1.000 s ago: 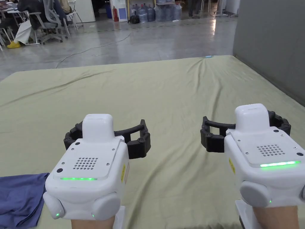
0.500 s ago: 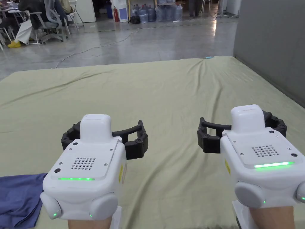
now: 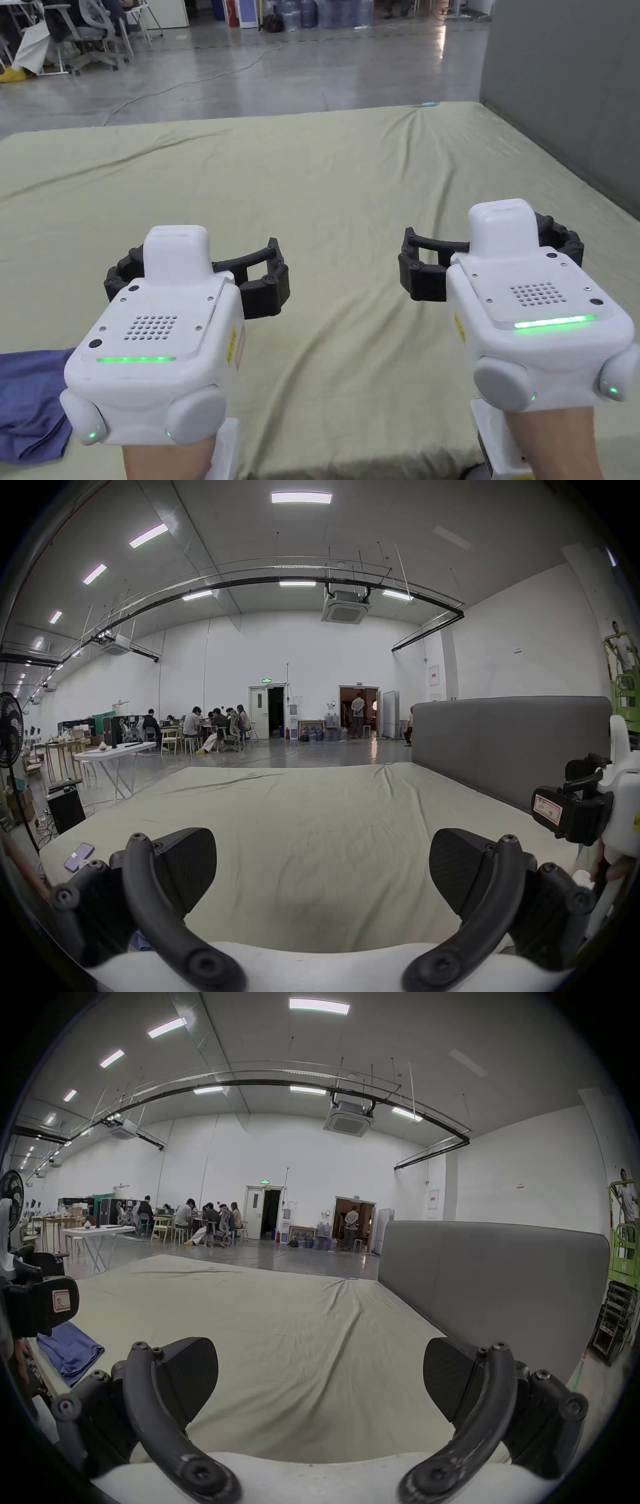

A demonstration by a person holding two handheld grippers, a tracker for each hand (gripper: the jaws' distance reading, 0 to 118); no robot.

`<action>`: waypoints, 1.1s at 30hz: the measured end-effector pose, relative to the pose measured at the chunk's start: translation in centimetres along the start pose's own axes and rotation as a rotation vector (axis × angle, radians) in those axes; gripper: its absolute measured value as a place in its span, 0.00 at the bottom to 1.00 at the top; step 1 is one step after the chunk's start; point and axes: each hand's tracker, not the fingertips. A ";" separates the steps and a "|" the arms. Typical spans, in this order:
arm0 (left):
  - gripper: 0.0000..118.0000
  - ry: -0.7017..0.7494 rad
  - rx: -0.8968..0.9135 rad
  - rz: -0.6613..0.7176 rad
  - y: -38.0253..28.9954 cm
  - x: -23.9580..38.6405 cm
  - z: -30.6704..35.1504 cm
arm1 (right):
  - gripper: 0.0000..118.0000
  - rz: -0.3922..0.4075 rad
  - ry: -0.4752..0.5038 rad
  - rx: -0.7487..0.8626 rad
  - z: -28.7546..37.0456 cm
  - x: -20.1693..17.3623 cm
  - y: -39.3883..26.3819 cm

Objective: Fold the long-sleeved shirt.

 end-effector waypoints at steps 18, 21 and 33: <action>0.99 -0.002 0.002 0.003 0.2 -0.1 0.5 | 0.99 -0.163 -0.003 -0.248 0.1 -1.0 2.4; 0.99 -0.001 0.004 0.001 0.2 -0.1 0.6 | 0.99 -0.125 -0.010 -0.210 0.6 -1.7 2.3; 0.99 0.008 0.000 0.014 0.2 -0.5 0.7 | 0.99 -0.112 0.100 -0.246 0.5 -1.0 2.0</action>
